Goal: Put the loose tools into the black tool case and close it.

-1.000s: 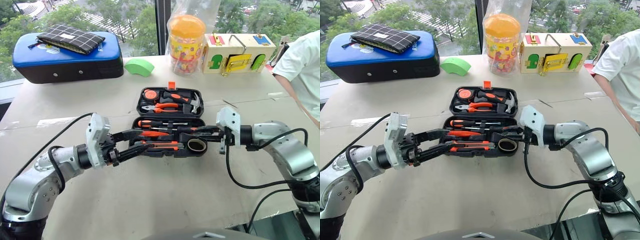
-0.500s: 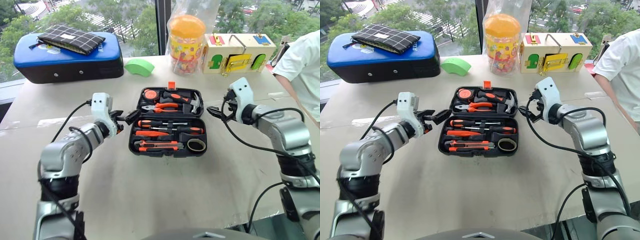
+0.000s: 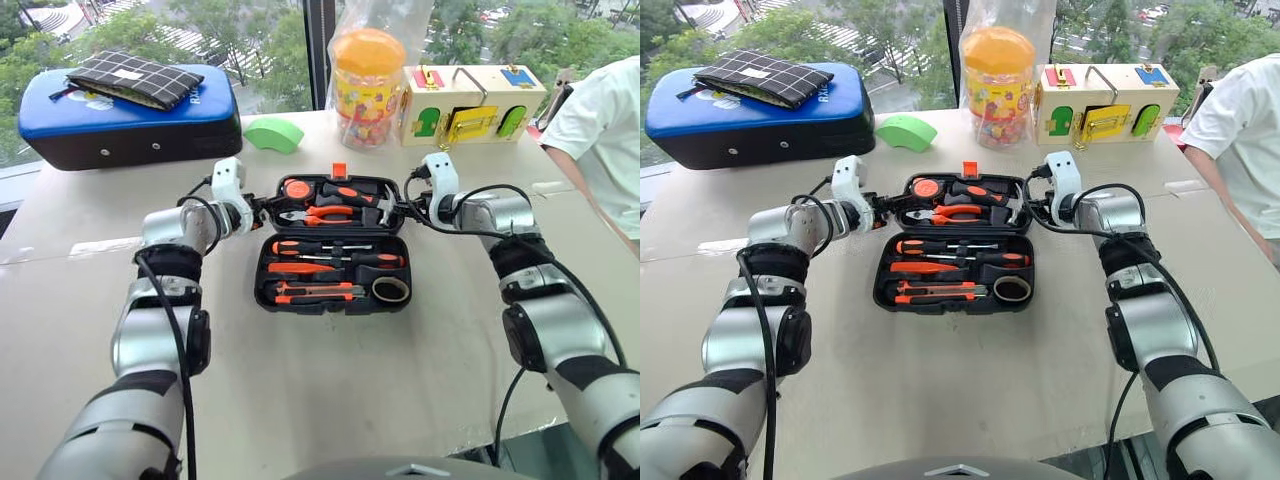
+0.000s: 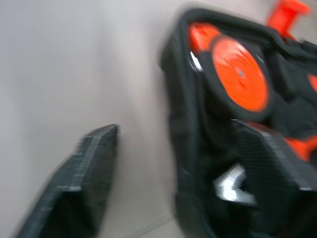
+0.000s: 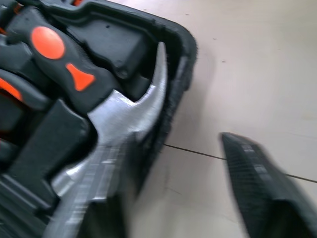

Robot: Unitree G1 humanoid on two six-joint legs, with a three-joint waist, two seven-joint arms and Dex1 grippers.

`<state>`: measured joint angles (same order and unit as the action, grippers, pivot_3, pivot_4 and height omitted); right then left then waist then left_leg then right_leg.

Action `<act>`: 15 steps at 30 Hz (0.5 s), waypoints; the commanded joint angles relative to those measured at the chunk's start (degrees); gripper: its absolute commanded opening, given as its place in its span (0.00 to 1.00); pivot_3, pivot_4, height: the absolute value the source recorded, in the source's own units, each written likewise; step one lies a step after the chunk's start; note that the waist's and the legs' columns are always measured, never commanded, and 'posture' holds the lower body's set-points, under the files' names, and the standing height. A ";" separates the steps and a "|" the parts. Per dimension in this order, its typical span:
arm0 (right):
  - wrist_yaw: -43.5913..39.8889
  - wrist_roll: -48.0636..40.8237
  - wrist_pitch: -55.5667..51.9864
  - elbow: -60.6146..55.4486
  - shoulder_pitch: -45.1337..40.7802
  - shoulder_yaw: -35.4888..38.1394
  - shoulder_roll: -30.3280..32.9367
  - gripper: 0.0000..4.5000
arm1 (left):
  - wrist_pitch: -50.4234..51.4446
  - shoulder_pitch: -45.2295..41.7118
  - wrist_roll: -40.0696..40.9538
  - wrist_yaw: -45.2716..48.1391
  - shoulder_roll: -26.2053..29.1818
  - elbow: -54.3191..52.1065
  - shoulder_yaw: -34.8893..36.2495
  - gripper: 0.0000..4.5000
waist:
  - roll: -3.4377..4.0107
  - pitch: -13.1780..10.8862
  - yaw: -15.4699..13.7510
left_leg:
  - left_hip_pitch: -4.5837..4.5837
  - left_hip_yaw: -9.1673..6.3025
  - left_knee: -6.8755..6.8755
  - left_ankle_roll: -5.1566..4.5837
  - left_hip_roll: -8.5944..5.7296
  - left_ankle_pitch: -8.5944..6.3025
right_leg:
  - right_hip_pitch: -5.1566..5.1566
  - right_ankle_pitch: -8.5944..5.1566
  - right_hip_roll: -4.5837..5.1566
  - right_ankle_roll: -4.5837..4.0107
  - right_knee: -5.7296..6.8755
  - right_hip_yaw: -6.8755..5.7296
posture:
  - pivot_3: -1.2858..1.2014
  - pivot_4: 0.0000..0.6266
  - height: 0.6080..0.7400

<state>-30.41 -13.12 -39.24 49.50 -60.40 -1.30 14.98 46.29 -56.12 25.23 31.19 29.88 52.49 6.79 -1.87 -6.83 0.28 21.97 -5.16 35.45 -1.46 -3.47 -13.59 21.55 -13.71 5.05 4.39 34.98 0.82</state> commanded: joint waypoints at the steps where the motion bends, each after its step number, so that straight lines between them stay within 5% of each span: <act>1: -3.94 -0.62 -0.62 0.34 -0.26 1.77 2.37 0.15 | 4.06 -0.09 -0.40 6.32 1.16 -1.65 -0.56 0.47 | 0.00 0.00 0.14 | 0.00 0.01 0.00 0.00 0.00 0.00 | 0.00 0.00 0.01 0.00 0.01 0.01 | 0.52 0.24 1.00; 3: -6.99 -1.78 -3.31 -4.84 1.49 1.38 3.23 0.00 | 9.25 2.62 1.67 8.53 2.04 -8.66 -0.16 0.26 | 0.04 -0.02 0.31 | 0.02 -0.06 -0.01 0.00 0.05 0.00 | 0.03 0.00 0.01 0.00 0.04 -0.01 | 0.52 0.24 1.00; 6: -9.90 -4.45 -8.88 -17.93 6.99 1.00 5.07 0.00 | 18.50 9.74 7.06 9.41 3.43 -25.29 2.07 0.03 | 0.15 -0.04 0.53 | 0.11 -0.25 -0.14 -0.05 0.10 -0.04 | 0.13 0.01 0.09 -0.01 0.35 0.06 | 0.52 0.24 1.00; 12: -9.68 -8.34 -14.94 -40.45 17.72 2.92 9.14 0.00 | 27.73 21.60 13.73 5.05 2.85 -50.19 8.86 0.03 | 0.19 -0.07 0.59 | 0.21 -0.59 -0.14 -0.23 0.04 -0.21 | 0.35 0.02 0.10 -0.02 0.80 0.22 | 0.52 0.24 1.00; 15: -8.27 -8.87 -12.68 -46.82 21.16 5.06 10.12 0.00 | 19.76 28.08 12.55 5.42 2.12 -60.48 8.60 0.03 | 0.20 -0.08 0.45 | 0.32 -0.53 -0.11 -0.23 0.02 -0.20 | 0.31 0.00 0.11 -0.03 0.42 0.18 | 0.52 0.24 1.00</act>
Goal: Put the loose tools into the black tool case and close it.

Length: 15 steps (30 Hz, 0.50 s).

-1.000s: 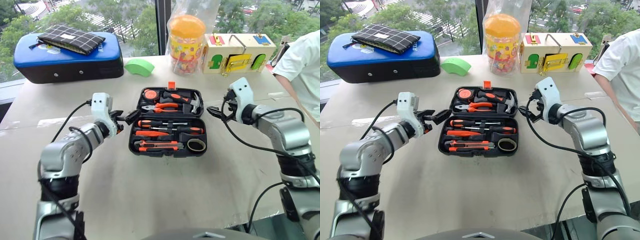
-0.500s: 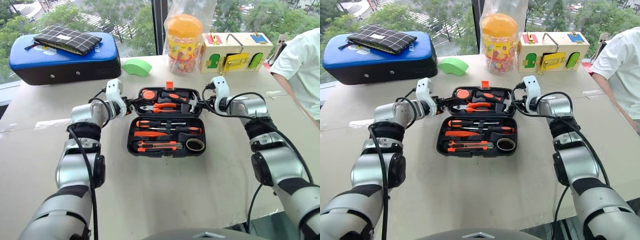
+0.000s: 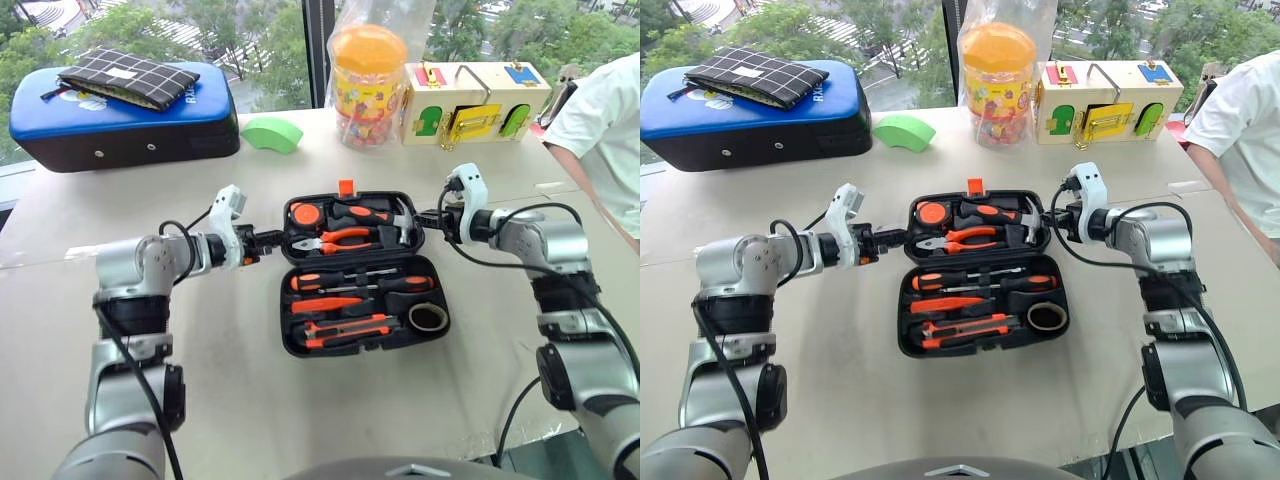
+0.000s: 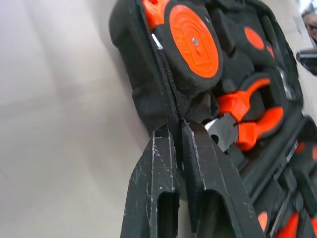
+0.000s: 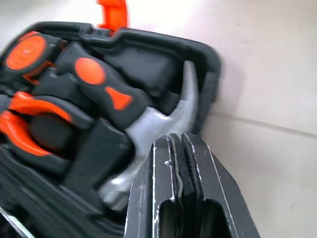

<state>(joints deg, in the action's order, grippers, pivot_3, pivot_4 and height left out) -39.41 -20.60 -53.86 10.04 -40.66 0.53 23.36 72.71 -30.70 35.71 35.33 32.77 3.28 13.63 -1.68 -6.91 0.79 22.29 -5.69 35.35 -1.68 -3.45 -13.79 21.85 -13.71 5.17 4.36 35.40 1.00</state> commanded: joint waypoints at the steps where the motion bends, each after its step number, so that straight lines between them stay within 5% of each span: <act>1: 0.71 -0.65 4.93 -8.82 2.39 3.21 2.13 0.00 | -10.20 4.14 0.99 1.54 -1.06 -13.17 1.23 0.03 | 0.06 -0.04 -0.19 | 0.05 0.09 0.00 0.01 0.00 0.00 | -0.06 -0.01 0.05 -0.01 -0.23 0.00 | 0.52 0.24 1.00; 5: -0.34 -0.82 10.80 -12.02 4.04 3.92 2.84 0.00 | -27.74 8.35 -6.59 4.01 -1.01 -15.71 -4.02 0.03 | 0.07 -0.06 -0.46 | 0.12 0.23 0.04 0.41 0.01 0.09 | -0.12 0.01 0.06 0.02 -0.73 -0.03 | 0.52 0.24 1.00; 10: -0.59 1.07 8.79 -10.71 4.64 1.44 6.50 0.00 | -31.19 6.90 -6.83 3.80 -3.49 -11.12 -5.00 0.03 | 0.03 -0.04 -0.96 | 0.09 0.18 0.04 0.29 0.07 0.23 | -0.13 0.01 0.00 0.01 -0.66 -0.08 | 0.52 0.24 1.00; 15: 0.32 1.10 6.36 -10.51 5.26 1.19 8.31 0.41 | -35.12 6.56 -8.00 5.37 -3.25 -9.19 -6.34 0.00 | 0.00 -0.02 -1.10 | 0.13 0.18 0.02 0.26 0.08 0.23 | -0.11 0.00 -0.02 0.00 -0.74 -0.08 | 0.52 0.24 1.00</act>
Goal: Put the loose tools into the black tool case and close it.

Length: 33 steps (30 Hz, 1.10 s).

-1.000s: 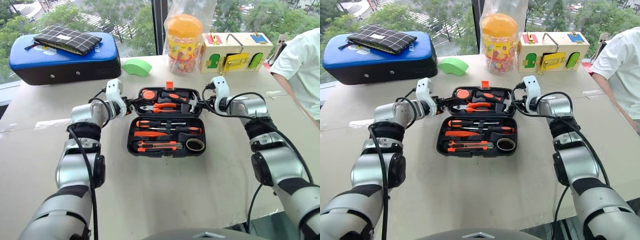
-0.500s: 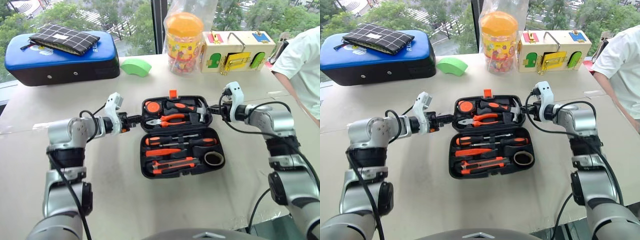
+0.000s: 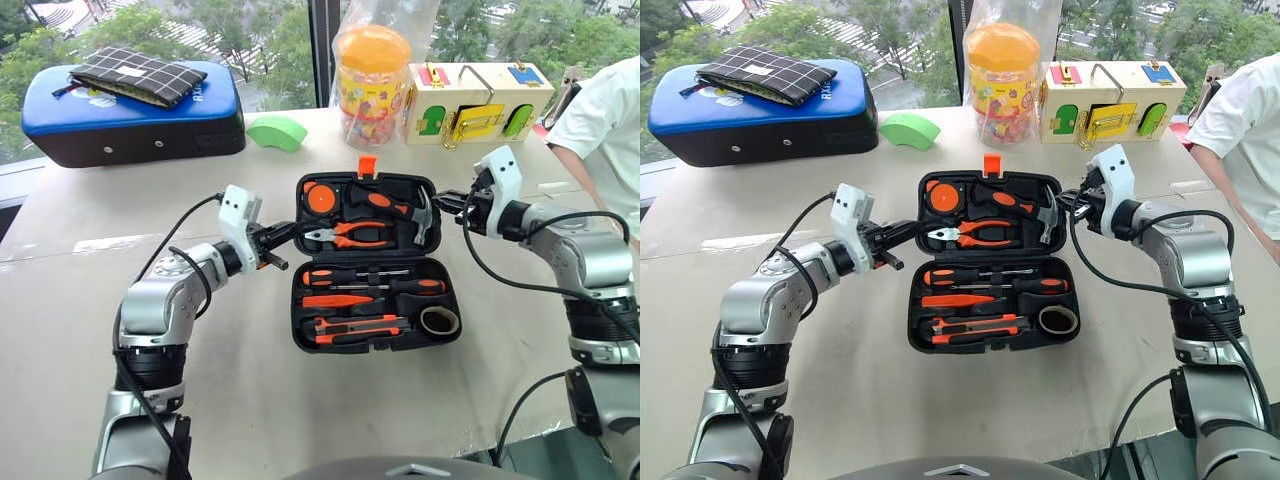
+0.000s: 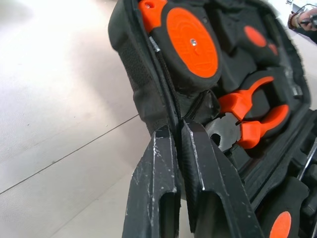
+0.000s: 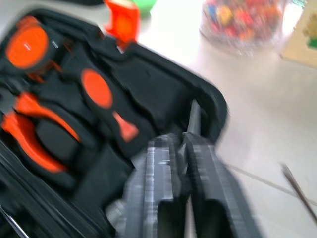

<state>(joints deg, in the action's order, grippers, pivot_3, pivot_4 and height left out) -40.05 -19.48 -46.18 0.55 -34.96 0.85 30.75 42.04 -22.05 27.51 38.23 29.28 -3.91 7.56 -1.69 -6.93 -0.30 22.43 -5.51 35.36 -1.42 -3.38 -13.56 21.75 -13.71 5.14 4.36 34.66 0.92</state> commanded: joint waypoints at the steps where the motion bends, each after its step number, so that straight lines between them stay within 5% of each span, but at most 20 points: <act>1: 2.26 0.78 -1.77 -0.39 -0.65 0.91 0.97 0.49 | -4.71 -2.12 0.19 2.66 0.15 -1.86 -0.38 0.00 | 0.01 -0.01 -0.04 | 0.01 0.01 0.00 0.00 0.00 0.00 | 0.00 0.00 0.00 0.00 -0.01 0.01 | 0.52 0.24 1.00; 5: 4.25 1.06 -5.60 1.95 -1.33 0.95 0.60 0.92 | -5.53 -2.22 0.29 3.22 0.19 -1.26 -0.70 0.00 | -0.01 0.01 -0.51 | 0.01 0.01 0.04 0.00 0.00 0.00 | -0.01 0.00 0.01 0.00 0.01 0.01 | 0.52 0.24 1.00; 10: 4.22 0.75 -5.91 8.16 -2.51 0.29 -1.78 0.92 | -6.88 -1.51 -0.11 4.27 0.55 -1.07 -1.11 0.00 | -0.02 0.02 -0.40 | 0.00 0.03 0.05 -0.01 0.00 0.00 | -0.01 0.00 0.00 0.00 0.02 0.02 | 0.52 0.24 1.00; 13: 3.38 0.67 -3.68 11.14 -3.35 0.72 -2.68 0.76 | -7.14 -1.08 -0.21 4.49 0.47 -1.57 -1.32 0.00 | -0.04 0.03 -0.42 | -0.01 0.03 0.05 -0.01 0.01 0.00 | -0.01 0.00 -0.03 0.00 0.05 0.01 | 0.52 0.24 1.00; 20: -0.96 -2.43 -4.45 13.40 -4.69 1.93 -2.42 0.01 | -10.54 -0.75 -1.93 5.86 0.61 -0.98 -2.33 0.00 | -0.04 0.03 -0.46 | -0.01 0.02 0.11 -0.01 0.00 0.00 | -0.03 0.00 -0.03 0.01 0.08 0.01 | 0.52 0.24 1.00; 33: -3.90 -2.43 9.28 8.72 -4.64 3.46 -1.80 0.01 | -37.72 -5.17 -12.07 8.70 0.64 9.04 -3.73 0.00 | 0.00 -0.01 -0.26 | 0.00 0.07 0.11 0.00 0.02 0.01 | 0.02 0.01 -0.07 0.01 0.10 0.02 | 0.52 0.24 1.00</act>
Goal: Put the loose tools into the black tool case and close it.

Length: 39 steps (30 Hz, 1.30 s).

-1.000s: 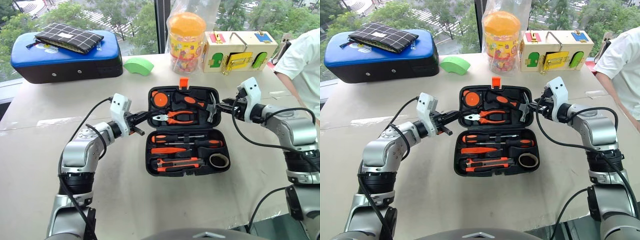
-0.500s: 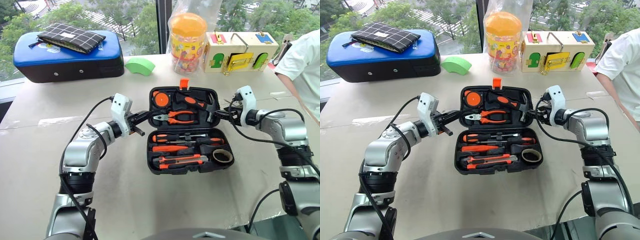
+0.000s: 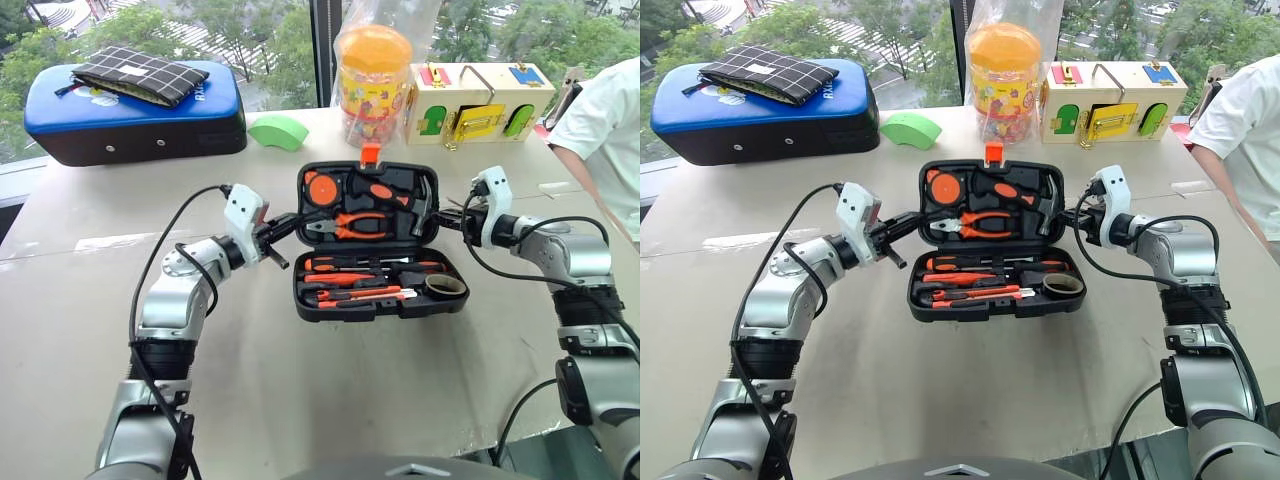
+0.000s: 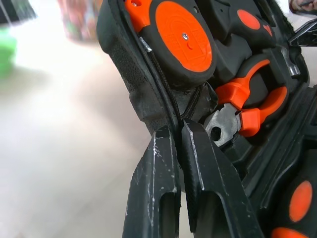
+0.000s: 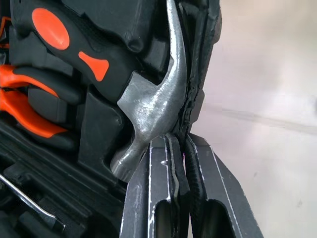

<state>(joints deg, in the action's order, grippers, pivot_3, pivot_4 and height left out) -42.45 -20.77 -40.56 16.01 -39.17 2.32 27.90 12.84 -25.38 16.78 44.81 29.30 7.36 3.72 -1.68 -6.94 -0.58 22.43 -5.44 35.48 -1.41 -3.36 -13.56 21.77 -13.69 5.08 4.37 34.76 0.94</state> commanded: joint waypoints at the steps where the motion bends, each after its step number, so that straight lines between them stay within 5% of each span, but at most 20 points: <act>1: -1.57 -1.39 3.77 -8.16 0.49 2.07 1.32 0.01 | -10.05 -1.46 -1.78 2.44 0.82 -2.20 0.04 0.00 | 0.00 0.00 0.00 | 0.01 -0.01 -0.01 0.00 0.01 0.00 | 0.01 0.00 0.00 0.00 -0.01 0.00 | 0.52 0.24 1.00; 14: -0.35 -5.72 3.81 -37.21 25.64 7.79 5.25 0.01 | -22.88 12.82 -3.59 13.30 10.32 -8.14 -0.83 0.00 | 0.14 0.00 -0.24 | -0.05 0.01 -0.05 -0.33 0.12 -0.22 | -0.06 -0.01 0.07 -0.01 -0.08 0.01 | 0.52 0.24 1.00; 19: -1.50 -3.41 4.62 -46.40 40.48 11.08 11.83 0.00 | -6.33 19.83 8.79 20.80 19.37 -11.97 5.63 0.42 | 0.31 -0.07 -0.21 | -0.10 0.07 -0.14 -0.37 0.22 -0.25 | -0.06 -0.03 0.02 -0.03 -0.13 0.02 | 0.52 0.24 1.00; 21: -4.50 -2.78 4.85 -50.01 48.28 15.02 16.37 0.20 | 5.43 23.98 15.17 27.05 26.90 -10.96 10.18 0.65 | 0.31 -0.09 -0.27 | -0.09 0.06 -0.12 -0.41 0.23 -0.27 | -0.07 -0.04 0.00 -0.01 -0.13 -0.02 | 0.52 0.24 1.00; 23: -7.05 -3.21 5.30 -52.10 54.75 19.74 19.22 0.21 | 12.43 27.29 19.20 33.08 33.12 -10.33 14.08 0.85 | 0.26 -0.11 -0.18 | -0.06 0.04 -0.02 -0.41 0.25 -0.27 | -0.10 -0.06 -0.07 0.01 -0.10 -0.08 | 0.52 0.24 1.00; 25: -7.96 -5.78 4.59 -53.64 57.65 22.23 19.69 0.16 | 15.49 28.14 22.02 35.57 35.38 -11.37 15.95 0.86 | 0.27 -0.15 -0.22 | -0.25 0.16 0.01 -0.42 0.29 -0.27 | -0.24 -0.15 -0.10 -0.11 -0.06 -0.03 | 0.52 0.24 1.00; 27: -11.05 -9.91 1.97 -57.81 61.40 23.27 21.07 0.01 | 24.00 25.96 29.00 36.00 36.29 -13.96 16.87 0.74 | 0.43 -0.24 -0.25 | -0.52 0.33 0.02 -0.39 0.37 -0.28 | -0.51 -0.34 -0.05 0.01 -0.08 0.10 | 0.52 0.24 1.00; 31: -12.15 -15.61 -1.55 -63.50 62.43 21.08 22.62 0.00 | 32.62 25.19 36.02 36.75 36.77 -20.02 17.32 0.38 | 0.30 -0.22 -0.13 | -0.66 0.34 0.07 -0.23 0.64 -0.37 | -0.66 -0.42 0.13 0.12 -0.08 0.07 | 0.52 0.24 1.00; 34: -7.57 -12.97 -4.98 -64.62 57.08 9.53 23.21 0.00 | 32.94 26.51 36.01 37.18 36.26 -25.76 15.62 0.02 | 0.18 -0.23 0.39 | -0.64 0.40 -0.02 -0.37 0.71 -0.29 | -0.56 -0.30 0.04 -0.20 -0.13 0.14 | 0.52 0.24 1.00; 39: 0.79 -4.74 -7.36 -58.63 47.39 -4.33 20.44 0.00 | 30.41 26.95 33.85 36.17 34.72 -30.32 13.66 0.02 | 0.13 -0.23 0.02 | -0.49 0.44 -0.12 -0.36 0.67 -0.29 | -0.38 -0.32 0.10 -0.28 -0.22 0.17 | 0.52 0.24 1.00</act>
<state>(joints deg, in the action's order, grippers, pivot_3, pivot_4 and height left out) -45.67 -28.55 -47.42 -44.18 10.78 -0.19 49.83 44.70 1.92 51.28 81.32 64.30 -21.30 17.08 -1.55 -7.17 -0.56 21.98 -5.01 35.36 -1.77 -2.69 -13.85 21.41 -14.01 5.18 4.08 34.54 1.10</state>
